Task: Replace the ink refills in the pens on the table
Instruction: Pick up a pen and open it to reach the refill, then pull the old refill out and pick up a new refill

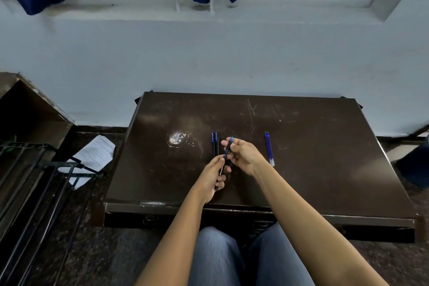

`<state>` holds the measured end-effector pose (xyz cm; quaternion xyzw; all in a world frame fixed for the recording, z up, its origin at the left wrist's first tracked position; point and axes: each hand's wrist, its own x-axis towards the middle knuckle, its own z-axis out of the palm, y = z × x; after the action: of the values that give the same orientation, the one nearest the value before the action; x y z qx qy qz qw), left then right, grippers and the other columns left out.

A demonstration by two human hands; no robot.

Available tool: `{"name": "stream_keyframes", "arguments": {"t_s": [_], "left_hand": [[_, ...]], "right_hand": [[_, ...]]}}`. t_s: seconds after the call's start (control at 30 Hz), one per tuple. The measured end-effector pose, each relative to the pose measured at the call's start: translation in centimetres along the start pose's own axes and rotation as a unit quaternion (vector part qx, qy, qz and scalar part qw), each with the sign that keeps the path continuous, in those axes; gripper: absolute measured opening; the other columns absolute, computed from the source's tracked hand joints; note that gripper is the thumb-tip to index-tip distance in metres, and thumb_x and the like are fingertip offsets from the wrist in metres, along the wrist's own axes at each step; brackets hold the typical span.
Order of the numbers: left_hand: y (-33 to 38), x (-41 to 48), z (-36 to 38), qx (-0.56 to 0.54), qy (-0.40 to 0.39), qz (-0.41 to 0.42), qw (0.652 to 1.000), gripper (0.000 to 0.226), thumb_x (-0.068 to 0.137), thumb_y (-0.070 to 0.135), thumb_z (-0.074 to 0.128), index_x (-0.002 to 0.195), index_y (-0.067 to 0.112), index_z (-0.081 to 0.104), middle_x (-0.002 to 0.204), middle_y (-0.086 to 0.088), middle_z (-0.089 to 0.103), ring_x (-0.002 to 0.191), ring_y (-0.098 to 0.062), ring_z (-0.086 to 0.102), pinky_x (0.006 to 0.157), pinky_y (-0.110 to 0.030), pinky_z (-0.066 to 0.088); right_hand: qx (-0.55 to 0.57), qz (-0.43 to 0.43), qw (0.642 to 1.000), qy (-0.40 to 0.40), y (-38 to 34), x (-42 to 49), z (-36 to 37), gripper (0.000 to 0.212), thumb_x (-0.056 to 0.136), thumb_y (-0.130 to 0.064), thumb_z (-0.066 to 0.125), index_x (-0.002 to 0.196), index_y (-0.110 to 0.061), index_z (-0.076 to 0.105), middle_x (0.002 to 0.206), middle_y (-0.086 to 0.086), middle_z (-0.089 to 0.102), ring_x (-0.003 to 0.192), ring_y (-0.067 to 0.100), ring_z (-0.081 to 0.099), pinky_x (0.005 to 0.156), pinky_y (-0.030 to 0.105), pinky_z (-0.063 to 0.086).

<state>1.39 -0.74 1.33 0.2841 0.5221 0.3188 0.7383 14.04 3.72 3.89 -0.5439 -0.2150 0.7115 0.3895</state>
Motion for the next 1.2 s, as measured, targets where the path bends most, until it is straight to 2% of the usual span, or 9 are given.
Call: {"name": "stream_keyframes", "arguments": {"t_s": [0.13,0.3,0.4,0.53,0.77,0.87,1.03,1.13,1.2], "left_hand": [[0.1,0.6,-0.3,-0.003,0.004,-0.004,1.0,0.026,0.102,0.025,0.039,0.122,0.019,0.056,0.073,0.002,0.052,0.045,-0.002,0.031,0.04,-0.016,0.021],[-0.1,1.4,-1.3,-0.009,0.007,0.006,1.0,0.026,0.103,0.023,0.038,0.118,0.019,0.059,0.07,0.003,0.051,0.045,-0.002,0.03,0.038,-0.015,0.022],[0.0,2.0,-2.0,-0.028,0.034,0.008,0.999,0.027,0.103,0.023,0.037,0.119,0.02,0.058,0.071,0.003,0.051,0.044,-0.002,0.032,0.039,-0.015,0.024],[0.4,2.8,-2.2,-0.029,0.056,0.008,0.998,0.027,0.103,0.024,0.036,0.119,0.023,0.058,0.072,0.004,0.054,0.045,-0.002,0.034,0.039,-0.015,0.026],[0.7,3.6,-2.3,-0.029,0.062,0.011,0.998,0.028,0.103,0.023,0.035,0.119,0.023,0.058,0.072,0.004,0.055,0.045,-0.002,0.035,0.038,-0.015,0.027],[1.1,4.1,-2.4,-0.026,0.061,0.014,0.998,0.026,0.103,0.023,0.036,0.115,0.024,0.059,0.071,0.004,0.055,0.044,-0.002,0.034,0.037,-0.015,0.026],[1.9,5.1,-2.0,-0.009,0.057,0.018,0.998,0.025,0.103,0.023,0.036,0.118,0.024,0.056,0.072,0.004,0.053,0.043,-0.001,0.034,0.036,-0.014,0.024],[2.2,5.8,-1.1,-0.005,0.043,0.014,0.999,0.026,0.103,0.023,0.037,0.121,0.023,0.055,0.071,0.004,0.053,0.042,-0.001,0.034,0.036,-0.014,0.025],[2.3,6.1,-0.8,-0.014,0.039,0.006,0.999,0.024,0.103,0.023,0.038,0.119,0.021,0.056,0.071,0.004,0.053,0.042,-0.001,0.034,0.036,-0.014,0.025]], "right_hand": [[0.032,-0.004,0.999,0.007,-0.4,0.9,0.2,0.022,0.098,0.004,0.037,0.109,-0.006,0.054,0.09,0.001,0.064,0.062,0.007,0.054,0.054,0.019,0.049],[0.124,-0.024,0.98,0.156,-1.3,3.8,-0.4,0.017,0.093,0.0,0.053,0.106,0.002,0.064,0.084,0.004,0.064,0.064,0.006,0.054,0.061,0.017,0.047],[-0.034,-0.054,0.972,0.224,-0.1,5.5,-0.9,0.013,0.083,-0.004,0.067,0.095,-0.005,0.063,0.092,0.008,0.066,0.075,0.014,0.065,0.069,0.025,0.056],[-0.371,-0.09,0.899,0.215,1.9,6.7,-1.1,0.019,0.077,-0.014,0.075,0.09,-0.014,0.061,0.097,0.009,0.069,0.092,0.024,0.067,0.086,0.042,0.055],[-0.497,-0.093,0.84,0.197,2.0,6.6,0.3,0.026,0.085,-0.027,0.068,0.107,-0.013,0.063,0.099,0.006,0.067,0.092,0.024,0.066,0.083,0.043,0.056],[-0.454,-0.087,0.862,0.208,1.1,6.6,0.3,0.026,0.087,-0.032,0.063,0.1,-0.011,0.07,0.094,0.007,0.072,0.09,0.024,0.068,0.084,0.041,0.056],[-0.223,0.021,0.972,0.069,-0.1,5.8,1.2,0.023,0.085,-0.023,0.07,0.1,-0.006,0.072,0.088,0.01,0.072,0.075,0.016,0.065,0.071,0.026,0.056],[-0.152,-0.002,0.986,0.068,-0.3,6.6,1.3,0.017,0.083,-0.005,0.069,0.098,0.003,0.07,0.073,0.013,0.065,0.05,0.017,0.055,0.047,0.022,0.049],[-0.147,-0.002,0.985,0.091,-1.0,7.3,1.6,0.014,0.081,-0.001,0.067,0.095,0.002,0.071,0.077,0.014,0.065,0.052,0.016,0.057,0.047,0.023,0.049]]}}
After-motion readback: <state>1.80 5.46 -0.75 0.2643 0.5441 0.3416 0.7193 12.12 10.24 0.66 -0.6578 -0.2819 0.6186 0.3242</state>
